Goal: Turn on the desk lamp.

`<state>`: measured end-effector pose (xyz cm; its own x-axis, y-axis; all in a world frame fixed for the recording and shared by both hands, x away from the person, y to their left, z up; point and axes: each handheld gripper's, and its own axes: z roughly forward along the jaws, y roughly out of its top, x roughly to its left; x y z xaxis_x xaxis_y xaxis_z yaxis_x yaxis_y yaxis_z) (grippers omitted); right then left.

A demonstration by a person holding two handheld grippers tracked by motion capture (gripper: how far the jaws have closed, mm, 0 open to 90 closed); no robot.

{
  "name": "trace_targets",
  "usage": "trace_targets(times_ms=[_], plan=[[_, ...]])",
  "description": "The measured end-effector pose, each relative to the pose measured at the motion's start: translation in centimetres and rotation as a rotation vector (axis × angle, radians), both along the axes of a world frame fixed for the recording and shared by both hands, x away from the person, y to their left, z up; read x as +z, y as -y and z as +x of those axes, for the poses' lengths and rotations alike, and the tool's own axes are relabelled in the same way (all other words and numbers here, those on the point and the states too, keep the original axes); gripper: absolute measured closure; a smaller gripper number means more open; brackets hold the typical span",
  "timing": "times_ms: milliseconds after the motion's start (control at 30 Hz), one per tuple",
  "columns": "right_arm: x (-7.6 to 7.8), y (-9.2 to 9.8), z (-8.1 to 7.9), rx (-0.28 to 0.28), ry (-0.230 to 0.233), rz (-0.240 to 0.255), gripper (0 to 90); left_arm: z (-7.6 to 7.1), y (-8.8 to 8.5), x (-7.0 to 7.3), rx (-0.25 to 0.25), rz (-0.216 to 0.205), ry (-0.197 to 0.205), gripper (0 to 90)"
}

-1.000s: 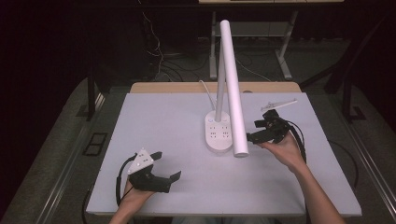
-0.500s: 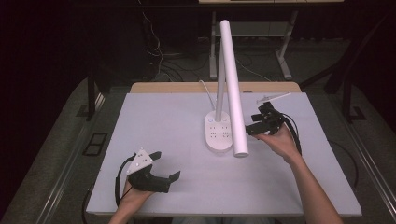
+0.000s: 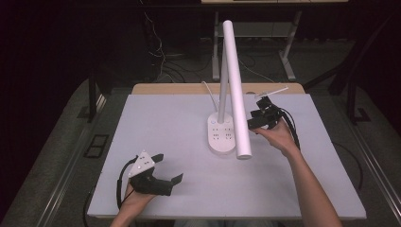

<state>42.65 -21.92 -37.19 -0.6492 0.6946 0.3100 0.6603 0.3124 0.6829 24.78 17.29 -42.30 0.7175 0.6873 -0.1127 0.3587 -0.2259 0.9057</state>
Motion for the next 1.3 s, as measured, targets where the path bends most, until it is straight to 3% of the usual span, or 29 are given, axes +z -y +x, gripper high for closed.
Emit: trace_targets(times_ms=[467, 500, 567, 700, 900, 1100, 1300], plan=[[-0.7, -0.5, 2.1, -0.038, -0.008, -0.006, 0.2, 0.0, 0.0, 0.0, 0.000, 0.004, -0.001, 0.0], [-0.8, -0.5, 2.3, -0.040, -0.010, -0.009, 2.3, 0.0, 0.1, 0.0, -0.002, 0.006, -0.001, 0.0], [-1.0, -0.5, 2.5, -0.045, -0.005, -0.003, 14.7, 0.0, 0.1, 0.0, -0.004, 0.009, 0.000, 0.0], [-1.5, -0.6, 3.2, -0.051, -0.028, -0.001, 23.3, 0.0, 0.0, 0.0, -0.002, 0.008, 0.000, 0.0], [-2.3, -1.0, 3.7, -0.063, -0.013, 0.006, 41.0, 0.1, -0.2, 0.0, 0.004, 0.006, 0.000, 0.0], [-3.0, -1.4, 4.1, -0.068, 0.014, 0.016, 49.7, 0.1, -0.1, 0.0, 0.003, 0.010, 0.002, 0.0], [-3.5, -1.6, 4.4, -0.074, 0.030, 0.032, 53.0, 0.1, -0.3, 0.0, 0.007, 0.009, 0.002, 0.0]])
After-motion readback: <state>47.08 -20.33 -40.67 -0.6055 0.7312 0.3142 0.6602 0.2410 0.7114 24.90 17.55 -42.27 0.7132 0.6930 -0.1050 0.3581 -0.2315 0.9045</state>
